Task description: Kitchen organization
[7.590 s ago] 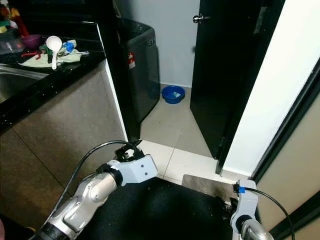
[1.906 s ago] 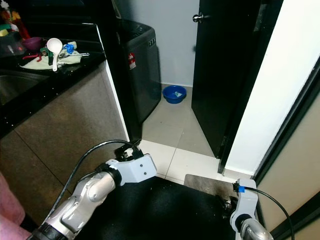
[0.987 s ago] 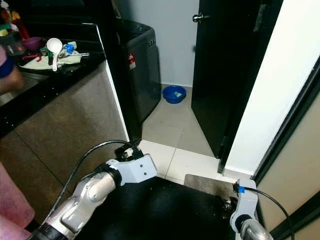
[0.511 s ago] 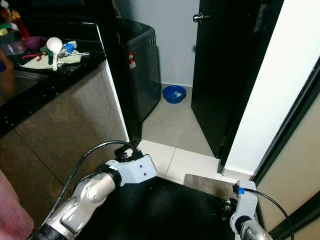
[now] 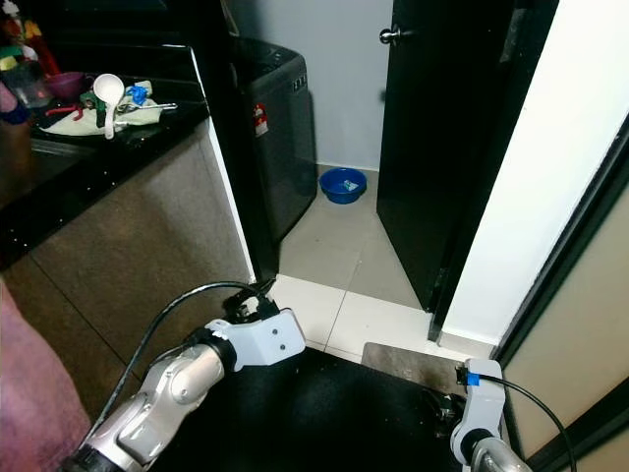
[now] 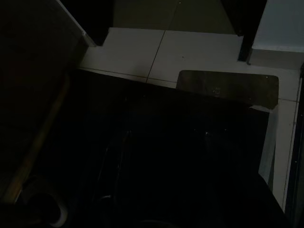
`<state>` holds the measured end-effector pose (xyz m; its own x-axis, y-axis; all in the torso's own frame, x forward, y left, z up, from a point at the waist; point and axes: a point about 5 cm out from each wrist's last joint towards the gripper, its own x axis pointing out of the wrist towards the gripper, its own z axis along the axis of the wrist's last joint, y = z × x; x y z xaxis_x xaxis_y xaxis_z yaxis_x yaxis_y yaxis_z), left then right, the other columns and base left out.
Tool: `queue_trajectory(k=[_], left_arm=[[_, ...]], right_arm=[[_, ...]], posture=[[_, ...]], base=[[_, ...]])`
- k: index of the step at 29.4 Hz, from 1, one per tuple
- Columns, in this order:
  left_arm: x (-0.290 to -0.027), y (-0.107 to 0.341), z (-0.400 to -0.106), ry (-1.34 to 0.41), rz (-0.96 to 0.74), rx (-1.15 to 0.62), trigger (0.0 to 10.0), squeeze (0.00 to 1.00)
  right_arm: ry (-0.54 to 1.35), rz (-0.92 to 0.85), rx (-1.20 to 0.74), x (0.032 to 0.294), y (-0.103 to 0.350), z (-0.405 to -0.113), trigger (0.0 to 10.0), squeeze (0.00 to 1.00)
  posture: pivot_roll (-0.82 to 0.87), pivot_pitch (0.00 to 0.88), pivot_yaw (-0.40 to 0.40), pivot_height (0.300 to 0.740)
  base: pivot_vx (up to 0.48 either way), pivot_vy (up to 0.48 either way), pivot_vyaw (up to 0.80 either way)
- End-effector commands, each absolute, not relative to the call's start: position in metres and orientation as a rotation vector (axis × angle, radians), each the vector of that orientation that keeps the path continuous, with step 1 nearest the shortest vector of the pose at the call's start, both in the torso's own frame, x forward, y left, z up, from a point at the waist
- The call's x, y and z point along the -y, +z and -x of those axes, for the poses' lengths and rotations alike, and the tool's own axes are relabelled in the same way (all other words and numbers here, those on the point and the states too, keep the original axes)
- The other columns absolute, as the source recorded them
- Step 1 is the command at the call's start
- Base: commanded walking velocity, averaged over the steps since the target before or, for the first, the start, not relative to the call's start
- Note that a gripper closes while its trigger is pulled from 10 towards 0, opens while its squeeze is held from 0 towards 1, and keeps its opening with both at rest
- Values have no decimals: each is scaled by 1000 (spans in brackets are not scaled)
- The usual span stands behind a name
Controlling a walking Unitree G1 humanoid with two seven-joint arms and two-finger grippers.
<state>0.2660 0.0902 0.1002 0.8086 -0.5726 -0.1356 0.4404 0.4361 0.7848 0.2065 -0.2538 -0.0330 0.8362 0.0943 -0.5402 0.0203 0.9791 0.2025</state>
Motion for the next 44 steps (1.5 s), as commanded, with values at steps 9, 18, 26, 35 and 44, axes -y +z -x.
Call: queue_trajectory(k=[9, 18, 26, 35, 44], left_arm=[[-94, 100, -261, -637, -946, 163, 10000, 0], [-92, 101, -260, -637, -945, 165, 10000, 0], [-92, 101, -259, -638, -945, 165, 10000, 0], [-91, 101, -260, -636, -944, 163, 10000, 0], [-91, 100, -261, -638, -945, 162, 10000, 0]], right_arm=[[56, -207, -579, 251, -34, -204, 10000, 0], [59, -207, -581, 253, -34, -203, 10000, 0], [59, -208, -582, 253, -34, -202, 10000, 0], [58, -206, -588, 254, -34, -202, 10000, 0], [53, -207, -589, 254, -34, -203, 10000, 0]], posture=[[-4, 0, 7, 740], [-1, 0, 10, 740], [2, 0, 9, 740], [10, 0, 0, 740], [-10, 0, -6, 740]], base=[[0, 0, 0], [0, 0, 0], [0, 0, 0], [0, 0, 0], [0, 0, 0]])
